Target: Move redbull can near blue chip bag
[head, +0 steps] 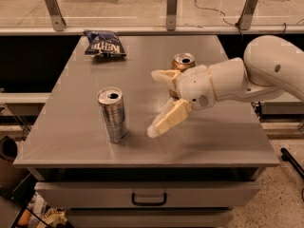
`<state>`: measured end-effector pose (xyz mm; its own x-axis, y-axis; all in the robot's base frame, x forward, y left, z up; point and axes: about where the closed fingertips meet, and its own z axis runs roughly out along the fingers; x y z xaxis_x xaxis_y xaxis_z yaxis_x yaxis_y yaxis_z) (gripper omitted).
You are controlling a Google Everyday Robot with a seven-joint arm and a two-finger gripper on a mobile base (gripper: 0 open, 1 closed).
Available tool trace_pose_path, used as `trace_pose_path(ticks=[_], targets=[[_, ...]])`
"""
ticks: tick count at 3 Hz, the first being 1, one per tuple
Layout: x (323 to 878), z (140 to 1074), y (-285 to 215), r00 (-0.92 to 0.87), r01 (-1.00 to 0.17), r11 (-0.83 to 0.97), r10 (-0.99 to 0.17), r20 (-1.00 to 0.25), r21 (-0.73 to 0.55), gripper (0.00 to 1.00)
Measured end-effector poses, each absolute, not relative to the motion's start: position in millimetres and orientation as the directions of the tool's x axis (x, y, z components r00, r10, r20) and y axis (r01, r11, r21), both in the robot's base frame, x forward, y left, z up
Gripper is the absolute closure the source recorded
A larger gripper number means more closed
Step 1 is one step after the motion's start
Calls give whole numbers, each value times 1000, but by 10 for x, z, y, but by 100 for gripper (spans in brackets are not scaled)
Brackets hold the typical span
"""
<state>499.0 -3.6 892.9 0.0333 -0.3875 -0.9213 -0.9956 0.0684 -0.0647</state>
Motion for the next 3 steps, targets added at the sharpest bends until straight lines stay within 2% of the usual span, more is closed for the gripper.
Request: trace_pose_path(ticks=[3], targets=[[4807,8824,342,119,-990,45,-226,-967,-132,0]])
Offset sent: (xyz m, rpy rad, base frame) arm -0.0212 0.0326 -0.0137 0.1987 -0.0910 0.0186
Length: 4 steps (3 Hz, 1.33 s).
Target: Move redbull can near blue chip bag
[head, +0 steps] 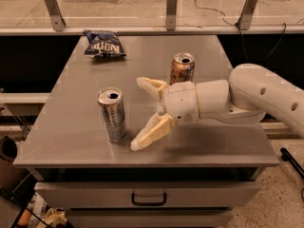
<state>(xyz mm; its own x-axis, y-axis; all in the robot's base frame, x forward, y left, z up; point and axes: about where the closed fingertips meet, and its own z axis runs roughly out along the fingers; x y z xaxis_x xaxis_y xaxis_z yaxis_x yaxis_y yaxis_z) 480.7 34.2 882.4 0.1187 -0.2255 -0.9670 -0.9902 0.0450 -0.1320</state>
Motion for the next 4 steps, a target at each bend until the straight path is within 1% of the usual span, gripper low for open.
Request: trace_pose_path(ticks=[1,2,4], targets=[[4744,8811,521,148,-988,18,-200,-969,-154,0],[4694,8775,674,166,-986,-3,-205,-965,-169,18],[4675,8791,707,169,-985,-10,-205,-964,-171,65]])
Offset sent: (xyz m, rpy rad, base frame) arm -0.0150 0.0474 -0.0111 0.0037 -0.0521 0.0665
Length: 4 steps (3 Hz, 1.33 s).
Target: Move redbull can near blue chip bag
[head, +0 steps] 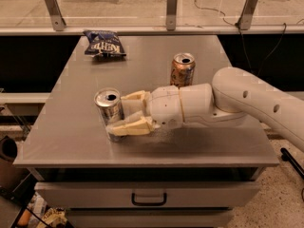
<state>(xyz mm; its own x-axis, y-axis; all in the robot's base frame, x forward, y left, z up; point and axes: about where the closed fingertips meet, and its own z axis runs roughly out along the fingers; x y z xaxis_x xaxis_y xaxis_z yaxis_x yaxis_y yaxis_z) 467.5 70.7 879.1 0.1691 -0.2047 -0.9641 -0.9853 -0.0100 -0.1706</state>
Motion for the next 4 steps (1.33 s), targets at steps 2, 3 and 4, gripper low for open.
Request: trace_pose_path(ticks=[2,3,4], targets=[[4655,8804,744,173,-985,-18,-204,-963,-173,100],[4655,8805,744,173,-985,-18,-204,-963,-173,100],[4894,9063,648,170,-985,-22,-191,-967,-169,100]])
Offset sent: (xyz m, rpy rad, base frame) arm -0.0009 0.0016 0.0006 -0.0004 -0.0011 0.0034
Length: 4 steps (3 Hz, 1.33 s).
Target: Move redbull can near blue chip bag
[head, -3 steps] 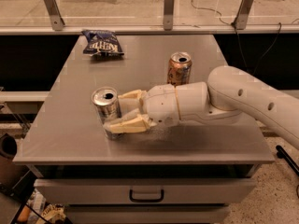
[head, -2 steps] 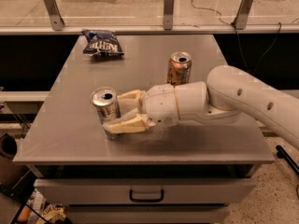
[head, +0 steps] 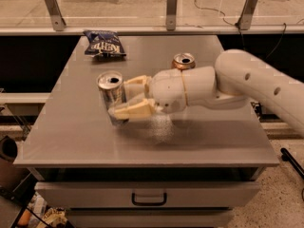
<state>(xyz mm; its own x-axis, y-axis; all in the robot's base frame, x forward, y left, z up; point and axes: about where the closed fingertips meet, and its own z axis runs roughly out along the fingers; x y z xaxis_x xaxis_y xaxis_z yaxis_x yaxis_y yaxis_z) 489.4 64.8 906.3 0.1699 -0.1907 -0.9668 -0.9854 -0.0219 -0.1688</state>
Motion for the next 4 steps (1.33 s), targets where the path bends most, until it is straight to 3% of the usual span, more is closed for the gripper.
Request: trace_pose_path(ticks=[4], targets=[[5731,10132,268,152,-984,55,-221,-963,-168,100]])
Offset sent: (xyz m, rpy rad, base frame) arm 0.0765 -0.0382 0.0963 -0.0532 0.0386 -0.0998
